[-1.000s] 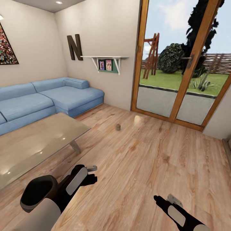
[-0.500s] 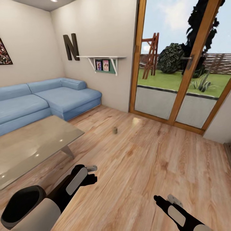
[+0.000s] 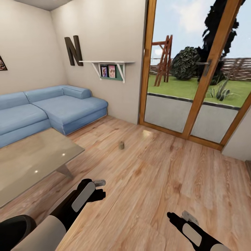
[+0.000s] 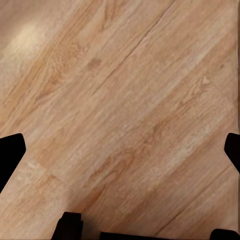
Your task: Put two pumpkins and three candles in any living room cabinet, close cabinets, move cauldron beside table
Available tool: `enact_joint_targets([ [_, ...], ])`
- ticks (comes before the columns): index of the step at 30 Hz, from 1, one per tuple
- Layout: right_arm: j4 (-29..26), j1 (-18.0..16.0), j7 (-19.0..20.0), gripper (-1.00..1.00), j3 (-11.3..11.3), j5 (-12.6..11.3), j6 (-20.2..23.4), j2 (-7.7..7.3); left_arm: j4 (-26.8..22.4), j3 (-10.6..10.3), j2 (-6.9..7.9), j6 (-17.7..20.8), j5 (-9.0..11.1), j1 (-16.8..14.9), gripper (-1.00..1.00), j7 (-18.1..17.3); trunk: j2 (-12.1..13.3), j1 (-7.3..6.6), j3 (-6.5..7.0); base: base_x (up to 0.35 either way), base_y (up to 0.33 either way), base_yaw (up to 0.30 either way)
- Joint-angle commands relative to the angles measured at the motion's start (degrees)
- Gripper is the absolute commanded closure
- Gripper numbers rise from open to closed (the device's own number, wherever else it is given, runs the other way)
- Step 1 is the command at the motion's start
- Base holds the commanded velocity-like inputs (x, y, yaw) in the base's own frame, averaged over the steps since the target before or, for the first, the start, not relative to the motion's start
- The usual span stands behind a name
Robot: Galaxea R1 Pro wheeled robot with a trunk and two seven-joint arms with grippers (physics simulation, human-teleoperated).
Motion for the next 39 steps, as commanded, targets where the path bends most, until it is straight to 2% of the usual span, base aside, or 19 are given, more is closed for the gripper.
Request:
enact_joint_targets([
  [1, -0.2, 0.0, -0.4, -1.00, 0.3, -0.3, 0.2, -0.06, -0.1, -0.2, 0.06, 0.0, 0.6, -0.1, -1.00, 0.6, 0.0, 0.02, -0.06, 0.269, -0.157, 0.000],
  [16, -0.2, 0.0, -0.5, -1.00, 0.2, -0.6, 0.3, -0.05, -0.1, -0.2, 0.06, 0.0, 0.6, -0.1, -1.00, 0.6, 0.0, 0.02, -0.06, 0.269, -0.157, 0.001],
  [25, -0.2, 0.0, -0.5, -1.00, 0.2, -0.7, 0.4, -0.05, -0.1, -0.2, 0.06, 0.0, 0.6, -0.1, -1.00, 0.7, 0.0, 0.02, -0.06, 0.265, -0.165, 0.206],
  [39, -0.8, 0.0, -0.3, -1.00, 0.3, -0.6, 0.4, -0.05, -0.1, -0.2, 0.03, 0.0, 0.6, -0.1, -1.00, 0.7, 0.0, 0.02, -0.06, 0.260, -0.176, 0.015],
])
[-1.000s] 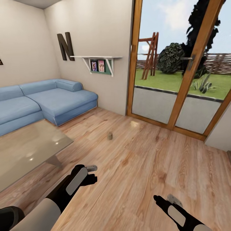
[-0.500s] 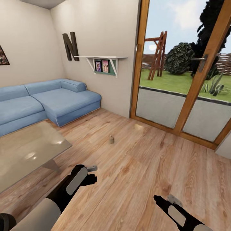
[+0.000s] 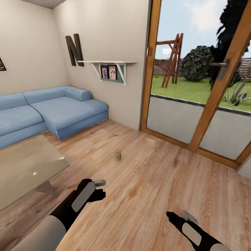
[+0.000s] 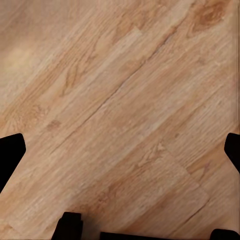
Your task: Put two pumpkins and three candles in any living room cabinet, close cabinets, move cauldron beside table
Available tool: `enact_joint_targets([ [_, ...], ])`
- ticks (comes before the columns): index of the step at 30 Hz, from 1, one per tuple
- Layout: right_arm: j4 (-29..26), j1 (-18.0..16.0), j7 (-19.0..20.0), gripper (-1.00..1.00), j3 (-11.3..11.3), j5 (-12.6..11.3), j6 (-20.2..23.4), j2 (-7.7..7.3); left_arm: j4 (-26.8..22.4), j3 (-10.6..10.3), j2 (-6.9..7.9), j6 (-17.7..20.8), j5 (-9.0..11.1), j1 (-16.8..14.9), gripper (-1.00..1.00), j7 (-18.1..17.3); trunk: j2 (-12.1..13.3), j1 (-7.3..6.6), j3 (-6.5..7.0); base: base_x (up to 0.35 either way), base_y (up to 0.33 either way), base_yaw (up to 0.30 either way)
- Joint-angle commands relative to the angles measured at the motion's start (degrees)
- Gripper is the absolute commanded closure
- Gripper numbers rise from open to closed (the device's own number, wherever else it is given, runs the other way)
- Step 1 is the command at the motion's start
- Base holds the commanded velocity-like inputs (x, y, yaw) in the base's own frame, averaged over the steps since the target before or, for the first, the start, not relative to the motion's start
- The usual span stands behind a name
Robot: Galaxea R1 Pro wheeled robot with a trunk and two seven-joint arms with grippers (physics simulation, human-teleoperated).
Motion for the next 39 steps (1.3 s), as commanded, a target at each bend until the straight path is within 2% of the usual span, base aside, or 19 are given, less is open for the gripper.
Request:
enact_joint_targets([
  [1, -0.3, 0.0, -0.2, -1.00, 0.4, -0.2, 0.2, -0.09, -0.1, -0.2, 0.05, 0.0, 0.6, -0.1, -1.00, 0.6, 0.0, 0.02, -0.06, 0.257, -0.181, 0.000],
  [4, -0.7, 0.0, 6.7, -1.00, 0.4, -0.3, 1.7, -0.45, -0.1, -0.1, 0.08, 0.0, 0.6, -0.1, -1.00, 0.6, 0.0, 0.02, -0.06, 0.256, -0.181, 0.000],
  [9, -3.9, 0.0, 24.9, -1.00, 0.3, -0.4, 13.0, -5.20, -0.1, -0.2, 0.09, -0.1, 0.5, -0.1, -1.00, 0.6, 0.0, 0.02, -0.06, 0.256, -0.181, 0.000],
  [10, -5.3, 0.0, 28.0, -1.00, 0.2, -0.5, 15.4, -6.68, -0.1, -0.2, 0.11, -0.1, 0.4, -0.1, -1.00, 0.6, 0.0, 0.02, -0.06, 0.256, -0.181, 0.000],
  [12, -10.0, 0.0, 34.3, -1.00, 0.0, -3.7, 21.0, -12.19, -0.1, -0.3, 0.16, -0.1, 0.3, -0.1, -1.00, 0.7, 0.0, 0.02, -0.06, 0.256, -0.181, 0.000],
  [13, -11.0, 0.0, 35.4, -1.00, -0.2, -5.1, 21.7, -13.42, -0.1, -0.3, 0.16, -0.1, 0.3, -0.1, -1.00, 0.7, 0.0, 0.02, -0.06, 0.256, -0.181, 0.000],
  [14, -13.4, 0.0, 37.6, -1.00, -0.6, -9.9, 23.2, -17.06, -0.1, -0.3, 0.14, -0.1, 0.3, -0.1, -1.00, 0.7, 0.0, 0.02, -0.06, 0.256, -0.181, 0.000],
  [16, -15.2, 0.0, 39.2, -1.00, -0.9, -13.8, 24.3, -19.86, -0.1, -0.3, 0.13, -0.2, 0.3, -0.1, -1.00, 0.7, 0.0, 0.02, -0.06, 0.257, -0.181, 0.000],
  [19, -18.2, 0.0, 40.2, -1.00, -1.1, -15.8, 25.2, -21.53, -0.1, -0.3, 0.17, -0.3, 0.3, -0.1, -1.00, 0.8, 0.0, 0.02, -0.06, 0.257, -0.181, 0.000],
  [21, -24.2, 0.2, 40.3, -1.00, -1.0, -16.2, 25.6, -22.26, -0.1, -0.2, 0.17, -0.3, 0.3, -0.1, -1.00, 0.7, 0.0, 0.02, -0.06, 0.261, -0.181, 0.000],
  [23, -31.0, 1.0, 39.5, -1.00, -1.0, -15.5, 25.7, -22.94, -0.1, -0.2, 0.18, -0.3, 0.3, -0.1, -1.00, 0.8, 0.0, 0.02, -0.06, 0.262, -0.181, 0.000],
  [24, -34.7, 1.6, 38.5, -1.00, -1.0, -14.8, 25.7, -23.43, -0.1, -0.2, 0.18, -0.4, 0.3, -0.1, -1.00, 0.8, 0.0, 0.02, -0.06, 0.263, -0.181, 0.000],
  [26, -44.6, 3.6, 34.5, -1.00, -1.0, -14.2, 25.7, -25.79, -0.1, -0.3, 0.18, -0.3, 0.2, -0.1, -1.00, 0.8, 0.0, 0.02, -0.06, 0.263, -0.181, 0.000],
  [27, -46.8, 4.1, 33.5, -1.00, -1.0, -14.3, 25.7, -26.45, -0.1, -0.3, 0.18, -0.3, 0.2, -0.1, -1.00, 0.8, 0.0, 0.02, -0.06, 0.263, -0.181, 0.000],
  [28, -55.2, 5.9, 28.9, -1.00, -1.0, -14.6, 25.6, -29.18, -0.1, -0.3, 0.18, -0.3, 0.2, -0.1, -1.00, 0.7, 0.0, 0.02, -0.06, 0.264, -0.181, 0.000],
  [29, -58.0, 6.4, 27.0, -1.00, -0.9, -15.0, 25.5, -29.91, -0.1, -0.2, 0.18, -0.3, 0.2, -0.1, -1.00, 0.7, 0.0, 0.02, -0.06, 0.267, -0.179, 0.000],
  [31, -61.3, 7.1, 24.2, -1.00, -0.9, -16.1, 25.1, -30.61, -0.1, -0.2, 0.18, -0.3, 0.2, -0.1, -1.00, 0.7, 0.0, 0.02, -0.06, 0.279, -0.159, 0.000],
  [34, -62.3, 7.3, 23.0, -1.00, -0.9, -16.5, 24.8, -30.82, -0.1, 0.1, 0.18, -0.3, 0.2, -0.1, -1.00, 0.7, 0.0, 0.02, -0.06, 0.303, -0.090, 0.000],
  [39, -57.4, 7.4, 23.2, -1.00, -0.9, -16.5, 24.7, -30.75, -0.1, 0.6, 0.20, -0.4, 0.4, -0.1, -1.00, 0.6, 0.0, 0.02, -0.06, 0.320, -0.012, 0.000],
])
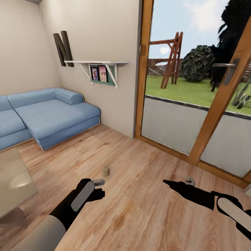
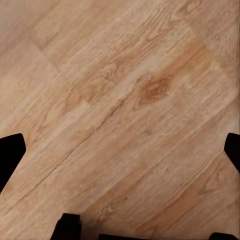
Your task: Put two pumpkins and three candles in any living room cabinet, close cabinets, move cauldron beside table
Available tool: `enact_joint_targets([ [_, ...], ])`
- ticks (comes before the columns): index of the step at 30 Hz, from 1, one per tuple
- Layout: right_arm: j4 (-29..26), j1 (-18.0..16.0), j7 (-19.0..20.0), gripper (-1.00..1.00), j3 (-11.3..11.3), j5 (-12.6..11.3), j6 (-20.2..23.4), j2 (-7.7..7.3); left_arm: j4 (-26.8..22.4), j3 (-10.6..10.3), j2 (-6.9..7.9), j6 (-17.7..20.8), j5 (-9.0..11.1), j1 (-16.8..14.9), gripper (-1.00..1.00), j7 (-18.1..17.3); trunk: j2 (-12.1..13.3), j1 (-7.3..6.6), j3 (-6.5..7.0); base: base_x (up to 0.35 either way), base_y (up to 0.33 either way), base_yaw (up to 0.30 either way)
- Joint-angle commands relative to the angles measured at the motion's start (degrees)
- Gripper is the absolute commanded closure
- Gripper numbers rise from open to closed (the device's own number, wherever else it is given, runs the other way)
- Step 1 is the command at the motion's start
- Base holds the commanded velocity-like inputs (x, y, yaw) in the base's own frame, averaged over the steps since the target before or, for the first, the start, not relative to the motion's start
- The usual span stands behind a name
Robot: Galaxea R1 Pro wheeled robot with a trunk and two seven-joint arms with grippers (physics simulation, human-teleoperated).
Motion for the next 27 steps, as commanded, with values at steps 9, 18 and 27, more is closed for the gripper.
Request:
enact_joint_targets([
  [9, 1.2, -0.1, -0.4, -1.00, -0.4, -0.4, 1.0, -0.01, -0.1, -0.1, 0.14, 0.0, 0.5, -0.1, -1.00, 0.6, 0.0, 0.03, 0.02, 0.324, 0.000, 0.051],
  [18, 1.3, -0.1, -0.4, -1.00, -0.4, -0.3, 0.9, 0.04, -0.1, -0.4, 0.14, -0.1, 0.5, -0.1, -1.00, 0.7, 0.0, 0.03, 0.35, 0.324, -0.004, 0.261],
  [27, 1.4, -0.1, -0.4, -1.00, -0.4, -0.1, 0.9, 0.07, 0.1, -0.8, 0.05, -0.2, 0.5, -0.1, -1.00, 0.8, 0.0, 0.03, 0.45, 0.317, -0.120, 0.123],
])
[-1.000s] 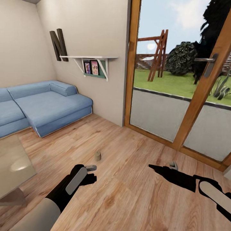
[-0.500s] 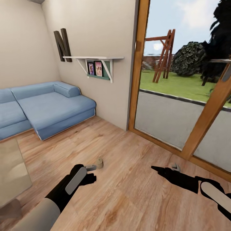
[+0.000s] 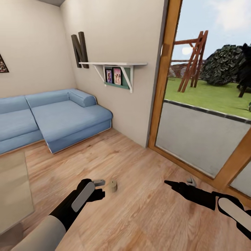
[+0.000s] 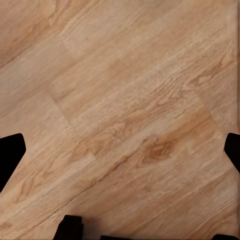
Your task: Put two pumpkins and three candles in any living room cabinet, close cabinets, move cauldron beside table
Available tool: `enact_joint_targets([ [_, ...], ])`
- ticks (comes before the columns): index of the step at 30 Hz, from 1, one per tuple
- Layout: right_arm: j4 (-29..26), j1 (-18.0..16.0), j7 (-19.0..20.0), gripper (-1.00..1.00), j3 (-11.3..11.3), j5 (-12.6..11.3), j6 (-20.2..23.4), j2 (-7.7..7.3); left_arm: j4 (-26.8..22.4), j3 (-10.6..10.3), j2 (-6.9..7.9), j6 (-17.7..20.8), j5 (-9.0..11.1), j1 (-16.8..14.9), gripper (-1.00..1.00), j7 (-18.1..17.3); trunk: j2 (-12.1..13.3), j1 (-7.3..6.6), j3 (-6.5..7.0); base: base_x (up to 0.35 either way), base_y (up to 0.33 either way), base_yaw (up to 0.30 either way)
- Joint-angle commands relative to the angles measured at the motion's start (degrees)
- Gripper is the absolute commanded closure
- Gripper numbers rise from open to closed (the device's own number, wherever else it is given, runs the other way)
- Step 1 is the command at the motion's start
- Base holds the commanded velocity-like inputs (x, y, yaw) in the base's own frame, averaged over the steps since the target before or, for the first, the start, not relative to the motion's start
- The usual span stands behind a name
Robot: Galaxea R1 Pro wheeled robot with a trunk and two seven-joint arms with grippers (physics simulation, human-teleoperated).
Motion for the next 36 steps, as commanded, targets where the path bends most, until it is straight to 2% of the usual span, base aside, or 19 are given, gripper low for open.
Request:
enact_joint_targets([
  [1, 0.0, -0.1, 0.1, -1.00, 0.1, -0.3, 0.1, -0.05, -0.1, -0.2, 0.06, 0.0, 0.6, -0.1, -1.00, 0.6, 0.0, 0.03, -0.06, 0.312, -0.147, 0.006],
  [12, 0.2, -0.1, 0.0, -1.00, 0.1, -0.3, -0.1, -0.02, -0.1, -0.3, 0.06, -0.1, 0.6, -0.1, -1.00, 0.6, 0.0, 0.03, -0.06, 0.312, -0.147, 0.001],
  [16, 2.2, -0.1, 0.1, -1.00, 0.1, -0.3, 0.1, 0.00, -0.1, -0.4, 0.06, -0.1, 0.6, -0.1, -1.00, 0.6, 0.0, 0.03, -0.05, 0.307, -0.156, 0.016],
  [28, 3.3, -0.1, 0.1, -1.00, 0.2, -0.1, 0.1, 0.01, -0.1, -0.3, 0.06, 0.0, 0.5, -0.1, -1.00, 0.6, 0.0, 0.03, 0.38, 0.286, -0.167, 0.226],
  [36, 3.3, -0.1, 0.1, -1.00, 0.1, -0.2, 0.1, 0.01, -0.1, -0.2, 0.06, 0.0, 0.5, -0.1, -1.00, 0.6, 0.0, 0.03, 0.40, 0.283, -0.107, 0.023],
])
